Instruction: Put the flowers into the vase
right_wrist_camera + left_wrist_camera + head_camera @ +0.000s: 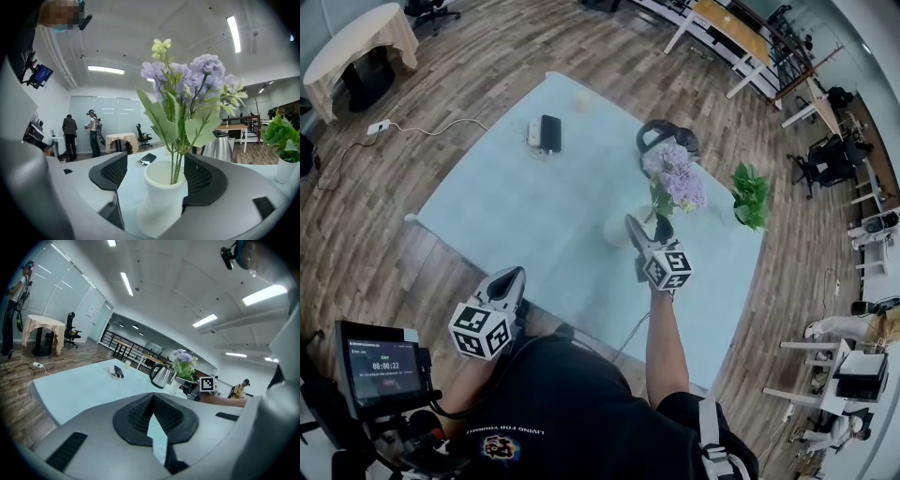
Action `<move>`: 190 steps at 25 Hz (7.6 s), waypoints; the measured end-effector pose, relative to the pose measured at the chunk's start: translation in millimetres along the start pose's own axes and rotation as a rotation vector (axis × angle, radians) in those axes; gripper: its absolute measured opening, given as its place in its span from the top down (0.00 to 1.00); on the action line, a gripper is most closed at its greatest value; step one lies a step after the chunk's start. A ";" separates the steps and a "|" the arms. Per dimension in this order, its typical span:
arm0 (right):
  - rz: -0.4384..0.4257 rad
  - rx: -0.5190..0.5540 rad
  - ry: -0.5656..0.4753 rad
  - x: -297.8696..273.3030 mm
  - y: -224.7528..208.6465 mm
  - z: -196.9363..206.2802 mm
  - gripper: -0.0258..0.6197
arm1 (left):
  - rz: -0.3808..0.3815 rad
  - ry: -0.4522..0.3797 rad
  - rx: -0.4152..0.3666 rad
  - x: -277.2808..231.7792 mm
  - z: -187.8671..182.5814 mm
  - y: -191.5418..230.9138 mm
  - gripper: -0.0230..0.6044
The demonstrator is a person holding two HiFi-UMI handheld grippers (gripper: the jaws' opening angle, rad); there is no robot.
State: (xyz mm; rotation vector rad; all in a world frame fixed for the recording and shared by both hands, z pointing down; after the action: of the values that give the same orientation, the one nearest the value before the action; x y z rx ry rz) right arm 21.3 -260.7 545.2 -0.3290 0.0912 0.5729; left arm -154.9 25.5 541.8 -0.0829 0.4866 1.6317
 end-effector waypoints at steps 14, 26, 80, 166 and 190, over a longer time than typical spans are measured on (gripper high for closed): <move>0.032 0.070 0.010 -5.2 3.5 4.1 0.43 | -0.006 -0.005 -0.001 0.4 -0.1 2.3 0.95; 0.043 0.165 0.032 -7.7 12.4 11.3 0.43 | -0.008 -0.004 0.002 1.2 2.0 3.0 0.95; 0.205 -0.001 0.019 40.5 3.1 46.0 0.86 | -0.005 -0.004 0.008 -1.7 -1.5 -1.2 0.95; 0.100 -1.245 -0.355 210.3 126.1 5.4 0.93 | 0.553 0.124 0.723 -67.1 -34.8 -139.5 0.95; 0.019 -1.198 -0.273 178.1 132.8 -0.7 0.93 | 0.488 0.097 0.755 -68.7 -26.2 -116.7 0.95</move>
State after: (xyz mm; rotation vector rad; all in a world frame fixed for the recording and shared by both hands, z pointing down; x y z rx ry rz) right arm 98.1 -63.9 476.1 -1.4043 -0.5401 0.6365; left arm -39.4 -43.2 510.6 0.5595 1.2391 1.8081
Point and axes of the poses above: the fingertips, and each gripper's own axes: x backward along the fingers, y to its left, z out of its underside, the point moved 2 cm from there along x, backward along the fingers, and after that the axes turned 13 degrees about -x, right-handed, at the moved point
